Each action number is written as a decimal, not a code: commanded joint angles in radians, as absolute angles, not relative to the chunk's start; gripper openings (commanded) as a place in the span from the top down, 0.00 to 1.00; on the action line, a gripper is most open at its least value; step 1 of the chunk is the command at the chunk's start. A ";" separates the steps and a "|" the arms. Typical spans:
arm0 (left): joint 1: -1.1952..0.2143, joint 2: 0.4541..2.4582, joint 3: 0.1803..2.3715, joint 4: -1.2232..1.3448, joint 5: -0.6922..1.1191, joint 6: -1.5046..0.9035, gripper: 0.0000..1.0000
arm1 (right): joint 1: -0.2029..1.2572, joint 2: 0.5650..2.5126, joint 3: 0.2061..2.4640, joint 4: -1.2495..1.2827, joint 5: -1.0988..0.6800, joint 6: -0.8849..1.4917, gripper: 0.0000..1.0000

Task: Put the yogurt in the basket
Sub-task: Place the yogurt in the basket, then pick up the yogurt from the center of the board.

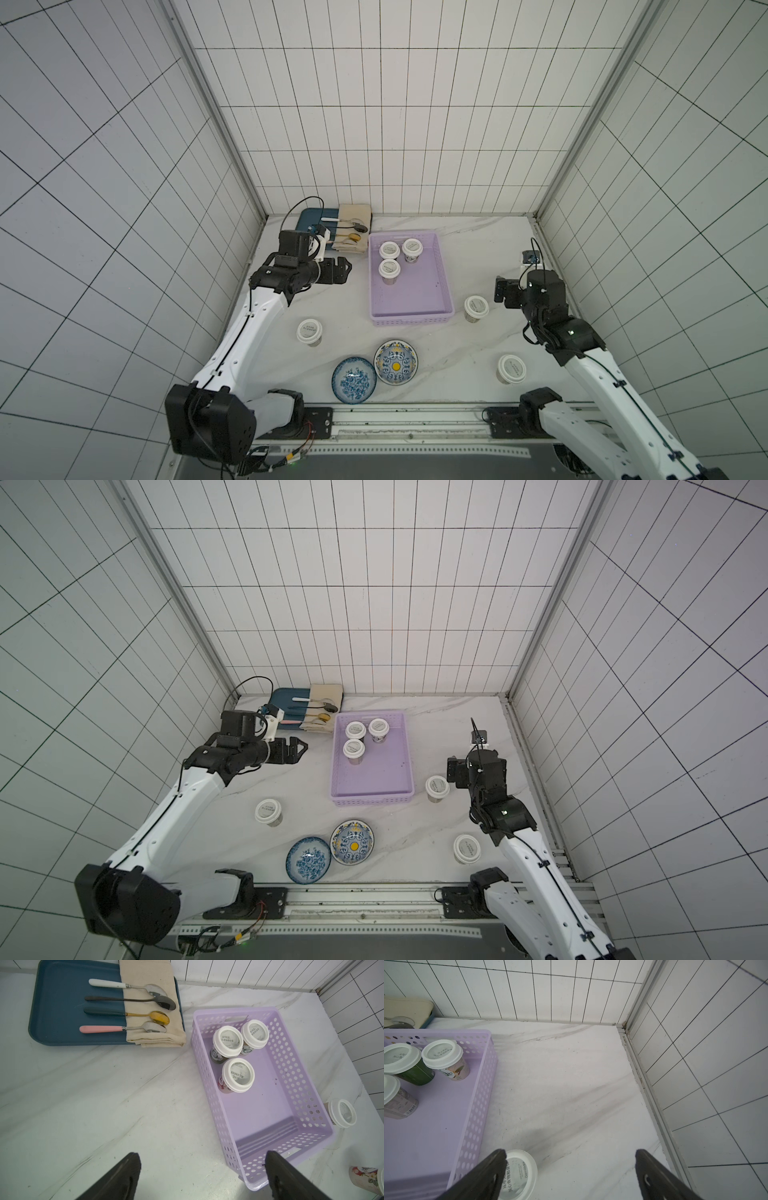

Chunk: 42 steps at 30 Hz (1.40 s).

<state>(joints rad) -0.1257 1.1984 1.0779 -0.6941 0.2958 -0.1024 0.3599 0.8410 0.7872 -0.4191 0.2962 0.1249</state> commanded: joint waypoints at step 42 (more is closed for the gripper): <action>0.139 0.944 0.780 -0.344 0.343 -0.213 0.02 | 0.194 1.306 0.866 -0.605 -0.367 0.506 0.01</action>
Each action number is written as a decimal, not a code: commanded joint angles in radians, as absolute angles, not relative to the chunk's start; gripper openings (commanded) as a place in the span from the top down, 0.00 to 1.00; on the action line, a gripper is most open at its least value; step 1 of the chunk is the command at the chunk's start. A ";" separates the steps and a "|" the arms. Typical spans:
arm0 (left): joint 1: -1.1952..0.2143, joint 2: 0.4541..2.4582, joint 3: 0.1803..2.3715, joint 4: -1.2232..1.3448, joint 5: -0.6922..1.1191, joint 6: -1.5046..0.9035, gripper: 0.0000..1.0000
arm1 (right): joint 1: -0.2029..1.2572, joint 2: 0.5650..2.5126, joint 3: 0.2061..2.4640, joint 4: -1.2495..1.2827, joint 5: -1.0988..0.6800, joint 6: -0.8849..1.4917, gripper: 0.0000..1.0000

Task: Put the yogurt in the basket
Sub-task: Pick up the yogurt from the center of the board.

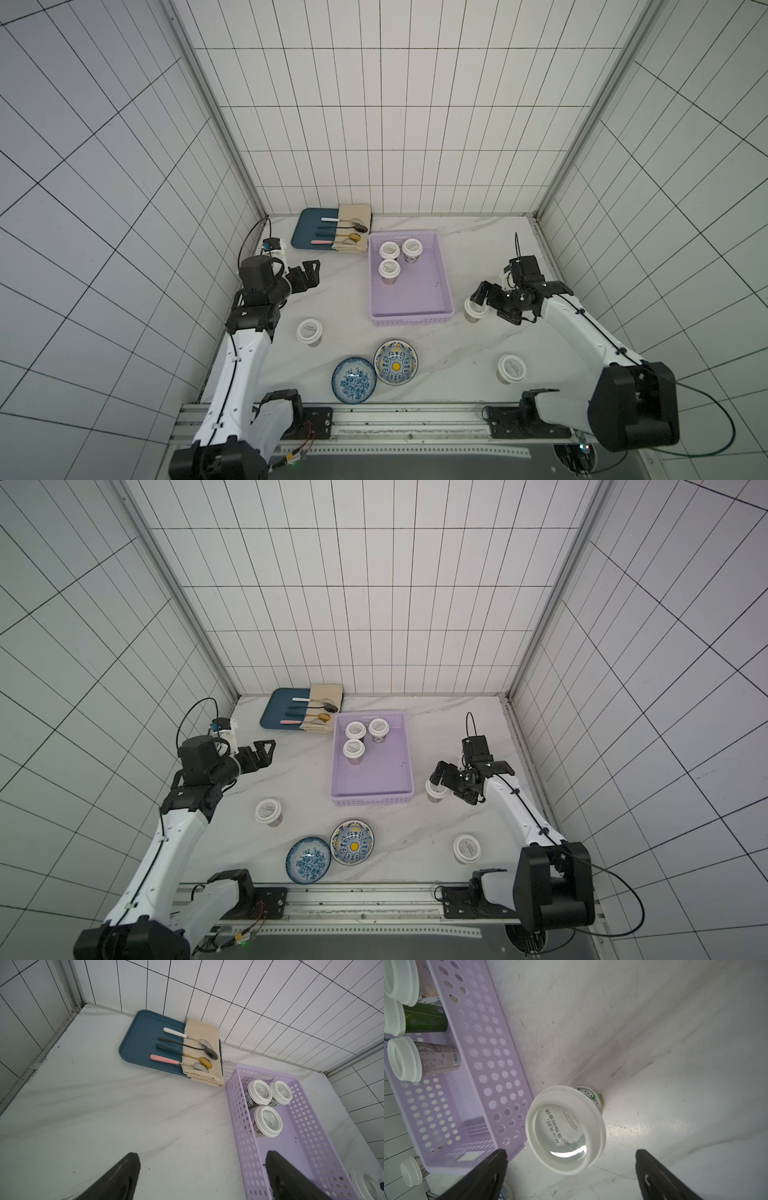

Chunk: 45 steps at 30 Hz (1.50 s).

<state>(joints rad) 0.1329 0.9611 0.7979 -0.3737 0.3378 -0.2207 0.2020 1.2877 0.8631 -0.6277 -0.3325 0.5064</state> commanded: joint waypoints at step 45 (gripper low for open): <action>0.146 0.930 0.772 -0.341 0.331 -0.212 0.02 | 0.193 1.394 0.876 -0.599 -0.393 0.500 0.26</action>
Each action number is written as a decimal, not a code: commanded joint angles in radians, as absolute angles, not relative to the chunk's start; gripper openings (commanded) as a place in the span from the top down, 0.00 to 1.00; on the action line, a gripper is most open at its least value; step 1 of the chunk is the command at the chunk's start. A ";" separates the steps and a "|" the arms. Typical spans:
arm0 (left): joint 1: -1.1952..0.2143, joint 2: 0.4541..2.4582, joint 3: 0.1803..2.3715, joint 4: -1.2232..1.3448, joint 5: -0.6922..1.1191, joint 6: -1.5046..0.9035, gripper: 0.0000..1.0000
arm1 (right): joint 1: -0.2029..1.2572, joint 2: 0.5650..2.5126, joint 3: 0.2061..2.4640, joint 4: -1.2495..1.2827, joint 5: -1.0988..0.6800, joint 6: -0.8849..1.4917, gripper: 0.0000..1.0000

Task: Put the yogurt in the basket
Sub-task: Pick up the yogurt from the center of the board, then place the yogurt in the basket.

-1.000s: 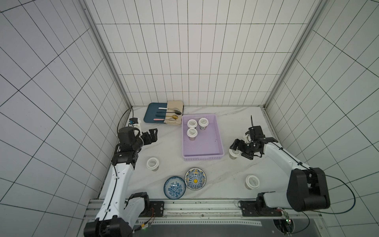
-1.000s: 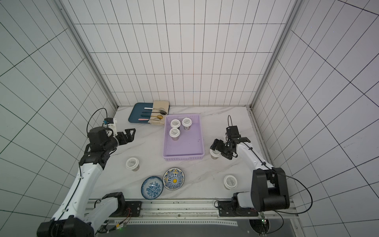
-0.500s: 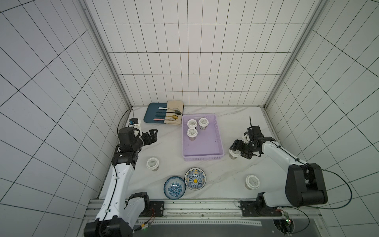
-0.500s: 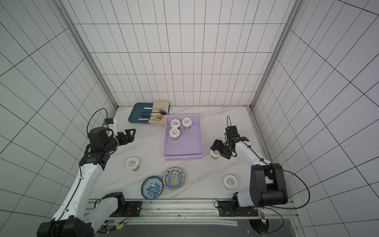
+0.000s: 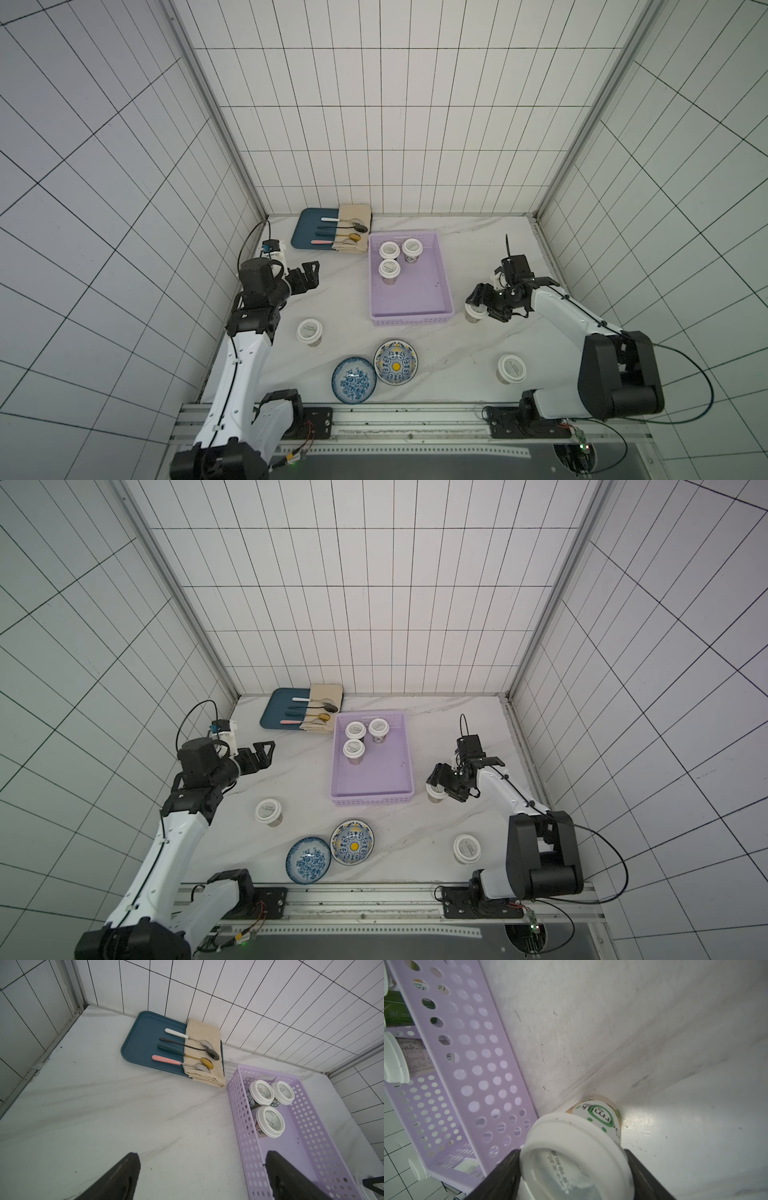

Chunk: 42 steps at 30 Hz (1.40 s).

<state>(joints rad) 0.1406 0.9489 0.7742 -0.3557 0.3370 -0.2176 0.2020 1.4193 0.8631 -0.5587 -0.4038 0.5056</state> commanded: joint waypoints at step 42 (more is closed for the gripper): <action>0.141 0.920 0.761 -0.326 0.325 -0.199 0.01 | 0.487 1.697 1.588 -0.812 -0.348 0.565 0.27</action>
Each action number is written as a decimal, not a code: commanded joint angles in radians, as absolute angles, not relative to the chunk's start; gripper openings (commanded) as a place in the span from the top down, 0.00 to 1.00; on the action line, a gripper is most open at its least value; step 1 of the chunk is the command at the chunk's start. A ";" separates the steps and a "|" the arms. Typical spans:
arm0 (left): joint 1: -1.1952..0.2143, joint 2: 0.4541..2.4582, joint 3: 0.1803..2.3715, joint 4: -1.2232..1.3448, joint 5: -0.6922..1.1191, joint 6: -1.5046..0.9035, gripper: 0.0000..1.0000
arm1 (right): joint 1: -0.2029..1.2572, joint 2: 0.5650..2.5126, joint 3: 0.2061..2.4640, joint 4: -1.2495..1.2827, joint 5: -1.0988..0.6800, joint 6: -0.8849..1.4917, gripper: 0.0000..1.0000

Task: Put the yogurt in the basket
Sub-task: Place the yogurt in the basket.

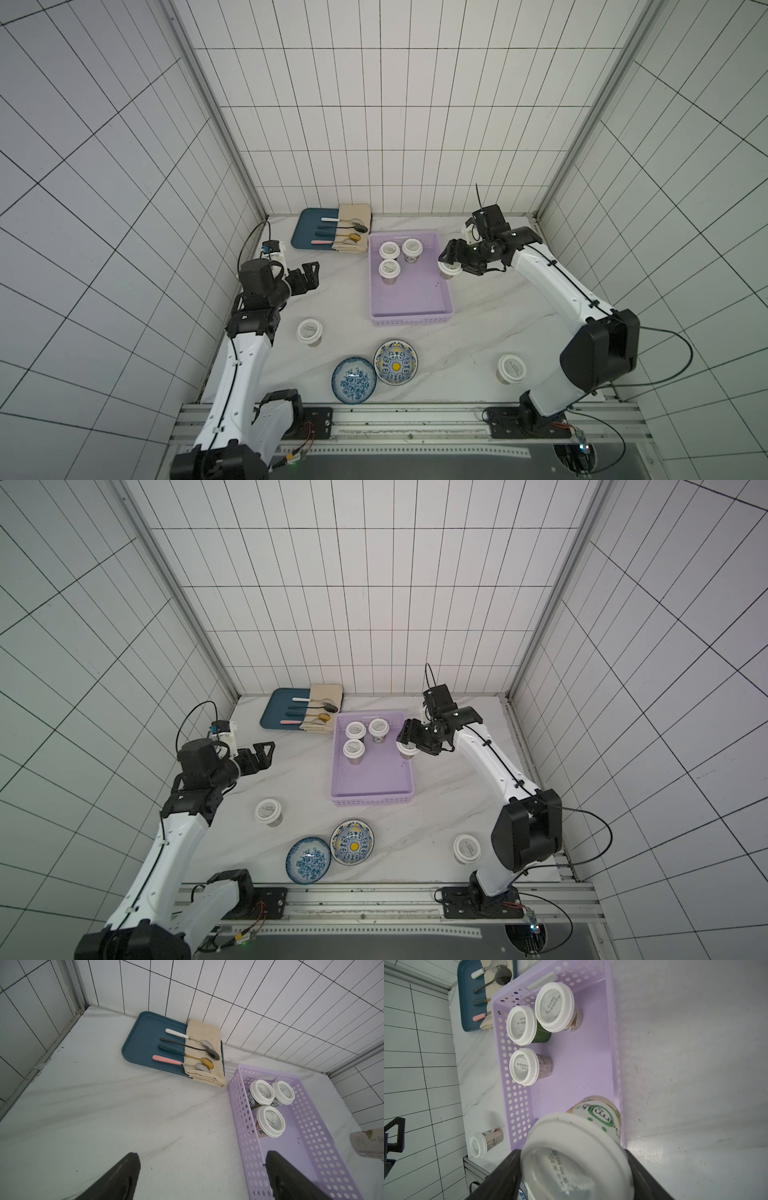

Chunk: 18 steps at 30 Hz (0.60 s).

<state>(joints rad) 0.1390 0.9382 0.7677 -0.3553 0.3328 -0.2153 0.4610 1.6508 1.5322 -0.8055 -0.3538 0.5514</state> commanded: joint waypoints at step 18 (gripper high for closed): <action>0.141 0.905 0.759 -0.331 0.312 -0.191 0.02 | 0.546 1.981 1.741 -0.737 -0.360 0.619 0.27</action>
<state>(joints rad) 0.1394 0.9226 0.7662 -0.3550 0.3222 -0.2024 0.5373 1.9606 1.7039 -0.7544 -0.3584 0.5964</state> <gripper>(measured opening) 0.984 0.731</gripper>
